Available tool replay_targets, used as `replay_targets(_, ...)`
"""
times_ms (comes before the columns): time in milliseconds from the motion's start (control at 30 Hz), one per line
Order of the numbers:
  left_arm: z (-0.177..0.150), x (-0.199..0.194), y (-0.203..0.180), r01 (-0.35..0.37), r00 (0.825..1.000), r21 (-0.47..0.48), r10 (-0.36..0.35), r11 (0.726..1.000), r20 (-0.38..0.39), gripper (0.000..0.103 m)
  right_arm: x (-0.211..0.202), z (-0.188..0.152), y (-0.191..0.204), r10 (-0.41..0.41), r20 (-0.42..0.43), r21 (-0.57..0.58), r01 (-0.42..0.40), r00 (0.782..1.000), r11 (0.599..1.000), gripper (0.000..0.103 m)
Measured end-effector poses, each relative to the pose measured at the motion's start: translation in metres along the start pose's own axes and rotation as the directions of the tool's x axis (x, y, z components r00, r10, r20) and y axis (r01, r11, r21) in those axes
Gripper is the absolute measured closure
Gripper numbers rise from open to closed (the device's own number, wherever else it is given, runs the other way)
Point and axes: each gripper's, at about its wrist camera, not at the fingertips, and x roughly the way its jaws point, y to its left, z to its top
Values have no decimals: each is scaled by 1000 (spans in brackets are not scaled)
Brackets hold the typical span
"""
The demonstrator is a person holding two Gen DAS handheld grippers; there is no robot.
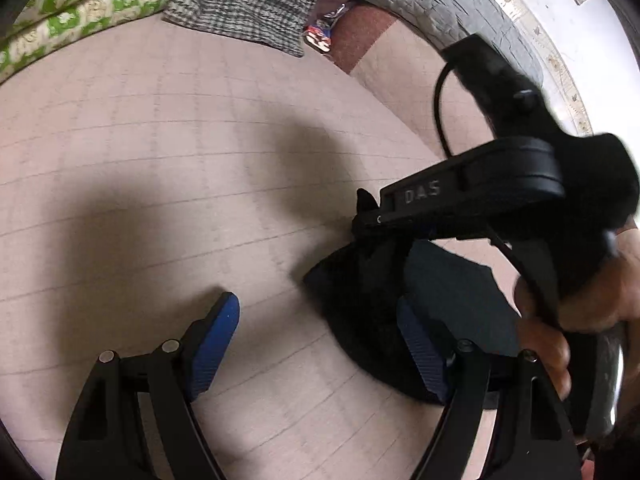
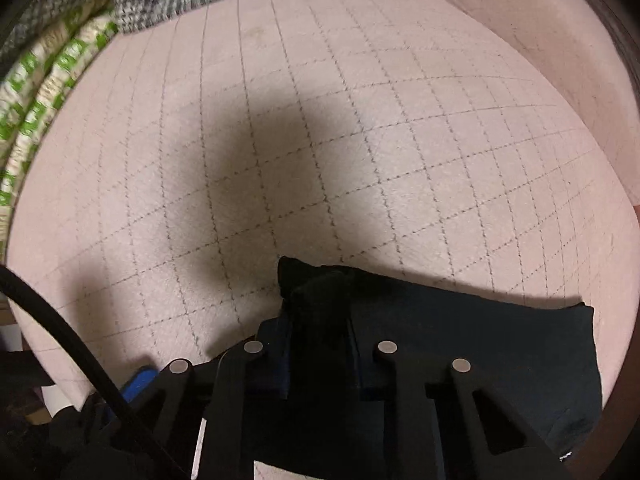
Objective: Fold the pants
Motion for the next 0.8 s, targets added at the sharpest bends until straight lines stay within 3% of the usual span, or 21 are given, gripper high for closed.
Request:
replay_targets(67,2,11,-7,52,999,-6,-52,999,-13,29,-9,-3,-4,17,24,4,-17,1000,1000,81)
replay_targets(133,1,23,-7,120,991,-47,-123,992,-53,77,-18,-6,-10,49,26,6,-49,998,999,81)
replay_targets(167,-1,31,-5,147,985,-84,-154,986,-80,81,-22,-8,-16,67,35,16,-67,997,998,82)
replay_targets(267,-1,34,-6,172,981,-118,-181,978,-67,83,-31,-20,-35,99,61,38,-102,993,994,82)
replay_targets(467,-9,23,-43,259,964,-61,-262,964,-53,84,-55,-47,-76,148,148,99,-164,978,982,83)
replay_targets(600,-25,27,-91,295,954,51,-291,954,-77,84,-69,-69,-106,164,201,160,-198,966,967,83)
replay_targets(700,-42,38,-128,267,963,159,-256,950,-89,84,-73,-89,-145,167,222,210,-215,961,954,83)
replay_targets(800,-59,53,-149,266,962,201,-245,943,-124,82,-63,-104,-171,136,230,240,-192,964,952,83)
